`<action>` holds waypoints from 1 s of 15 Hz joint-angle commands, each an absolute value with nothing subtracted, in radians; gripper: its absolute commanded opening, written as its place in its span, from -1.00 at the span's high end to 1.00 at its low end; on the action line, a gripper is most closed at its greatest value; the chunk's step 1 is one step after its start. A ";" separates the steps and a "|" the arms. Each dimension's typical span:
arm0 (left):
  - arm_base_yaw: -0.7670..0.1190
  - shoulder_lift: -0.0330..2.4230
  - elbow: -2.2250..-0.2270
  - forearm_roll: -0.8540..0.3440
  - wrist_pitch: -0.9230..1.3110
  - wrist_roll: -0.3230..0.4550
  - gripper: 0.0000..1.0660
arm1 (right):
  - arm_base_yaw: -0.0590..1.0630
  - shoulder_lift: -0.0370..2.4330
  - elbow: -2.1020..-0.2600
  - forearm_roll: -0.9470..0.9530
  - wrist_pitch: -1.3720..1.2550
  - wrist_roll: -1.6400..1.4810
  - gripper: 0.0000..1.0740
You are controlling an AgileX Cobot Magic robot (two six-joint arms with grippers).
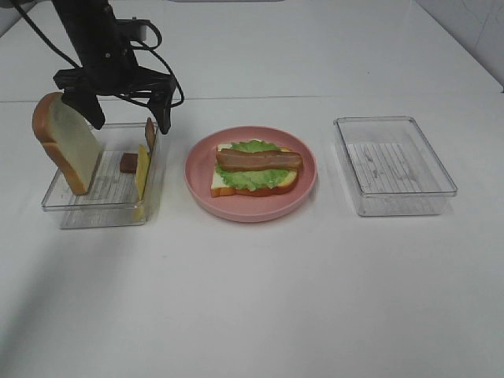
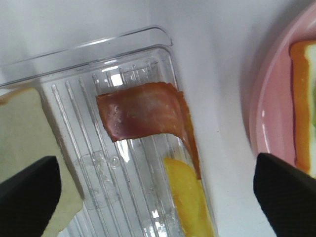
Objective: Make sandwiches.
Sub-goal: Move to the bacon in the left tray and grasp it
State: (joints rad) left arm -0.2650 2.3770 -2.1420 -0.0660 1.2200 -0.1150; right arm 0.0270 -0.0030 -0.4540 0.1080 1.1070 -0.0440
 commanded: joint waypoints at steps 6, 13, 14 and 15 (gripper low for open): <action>-0.257 2.410 -2.147 -0.055 1.258 -0.115 -0.66 | 0.024 -0.028 -0.450 0.111 1.100 -0.045 -0.79; -0.254 2.427 -2.153 -0.063 1.196 -0.141 -0.61 | 0.024 -0.028 -0.450 0.111 1.100 -0.045 -0.79; -0.254 2.431 -2.153 -0.068 1.189 -0.144 -0.60 | 0.024 -0.028 -0.450 0.111 1.100 -0.045 -0.79; -0.254 2.432 -2.153 -0.070 1.183 -0.145 -0.59 | 0.024 -0.028 -0.450 0.111 1.100 -0.045 -0.79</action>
